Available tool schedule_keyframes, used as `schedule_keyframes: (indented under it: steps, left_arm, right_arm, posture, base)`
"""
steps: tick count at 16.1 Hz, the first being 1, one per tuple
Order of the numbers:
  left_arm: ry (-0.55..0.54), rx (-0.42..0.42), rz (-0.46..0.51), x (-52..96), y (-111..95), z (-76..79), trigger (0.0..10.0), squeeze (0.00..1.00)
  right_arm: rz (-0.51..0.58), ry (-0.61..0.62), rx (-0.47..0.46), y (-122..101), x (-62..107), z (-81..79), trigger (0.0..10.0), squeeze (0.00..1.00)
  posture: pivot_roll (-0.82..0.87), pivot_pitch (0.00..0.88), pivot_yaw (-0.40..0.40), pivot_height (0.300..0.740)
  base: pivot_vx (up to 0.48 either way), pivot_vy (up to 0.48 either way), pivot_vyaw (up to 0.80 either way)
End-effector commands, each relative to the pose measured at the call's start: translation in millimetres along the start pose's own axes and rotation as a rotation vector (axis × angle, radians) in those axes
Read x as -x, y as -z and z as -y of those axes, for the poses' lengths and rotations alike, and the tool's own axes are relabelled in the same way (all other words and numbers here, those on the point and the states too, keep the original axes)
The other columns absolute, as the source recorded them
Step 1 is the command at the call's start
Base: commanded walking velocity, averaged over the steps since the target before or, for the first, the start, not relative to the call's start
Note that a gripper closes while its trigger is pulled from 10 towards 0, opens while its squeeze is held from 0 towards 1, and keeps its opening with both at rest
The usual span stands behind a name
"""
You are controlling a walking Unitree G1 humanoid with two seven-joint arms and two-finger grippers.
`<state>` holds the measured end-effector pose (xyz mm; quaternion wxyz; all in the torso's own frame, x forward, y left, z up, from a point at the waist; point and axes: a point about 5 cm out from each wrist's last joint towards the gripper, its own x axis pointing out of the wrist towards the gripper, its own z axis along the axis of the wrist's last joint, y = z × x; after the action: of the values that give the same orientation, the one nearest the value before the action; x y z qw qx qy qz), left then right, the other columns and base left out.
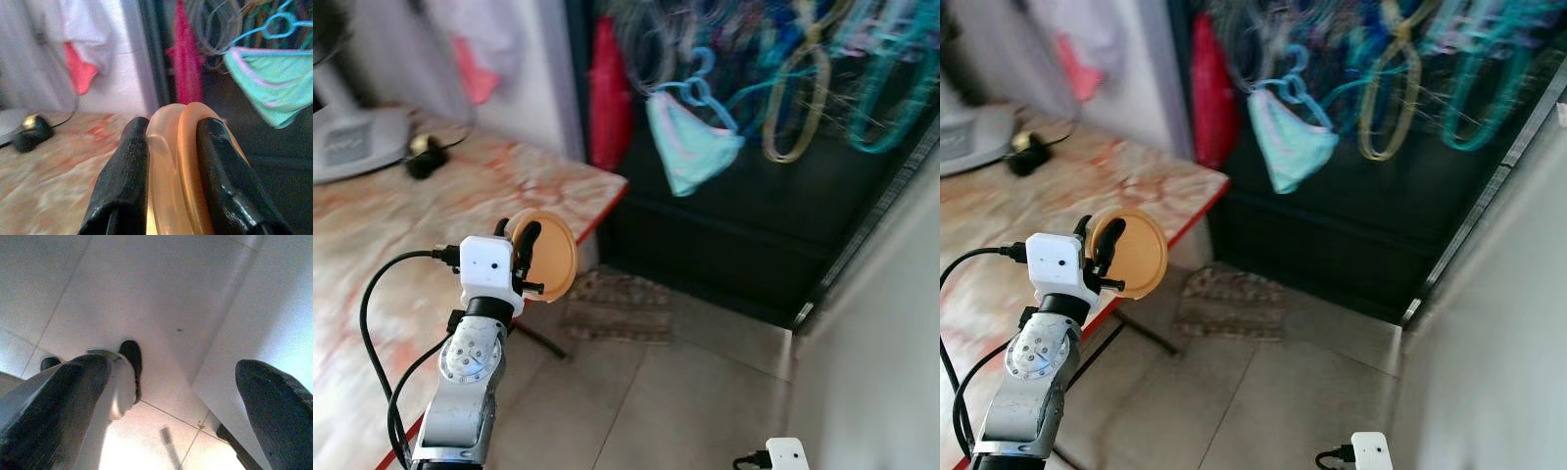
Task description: Restocking fridge
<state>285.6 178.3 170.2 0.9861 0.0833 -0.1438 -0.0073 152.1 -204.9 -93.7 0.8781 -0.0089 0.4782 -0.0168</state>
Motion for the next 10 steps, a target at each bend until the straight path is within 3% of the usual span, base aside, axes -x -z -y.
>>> schedule_keyframes:
  steps: [1, 2, 7, 10]
  left_arm:
    - [-0.026, 0.016, 0.01, -0.8, -2.5, -5.1, 10.0, 0.0]
    - [-0.031, 0.018, 0.009, -1.0, -2.3, -5.3, 10.0, 0.0]
    - [-0.033, 0.032, 0.008, -1.5, -1.9, -3.7, 10.0, 0.0]
    - [-0.023, 0.036, 0.014, -1.9, -2.0, -1.2, 10.0, 0.0]
  right_arm:
    - [-0.015, -0.003, 0.008, 4.2, 0.8, 0.4, 10.0, 0.0]
    - [-0.01, -0.006, 0.011, 3.5, 0.8, 0.5, 10.0, 0.0]
    - [-0.007, 0.005, 0.003, 3.1, 0.8, 1.2, 10.0, 0.0]
    - [-0.015, 0.012, 0.012, 3.5, 0.7, 1.4, 10.0, 0.0]
  posture:
    - [-0.06, 0.075, 0.048, 0.74]
    - [-0.06, 0.079, 0.046, 0.74]
    - [-0.06, 0.085, 0.046, 0.74]
    - [-0.06, 0.087, 0.046, 0.74]
  base:
    - [0.0, 0.0, -0.69]
    - [0.0, 0.0, 0.0]
    - [0.0, 0.378, 0.0]
    - [0.0, 0.251, -0.65]
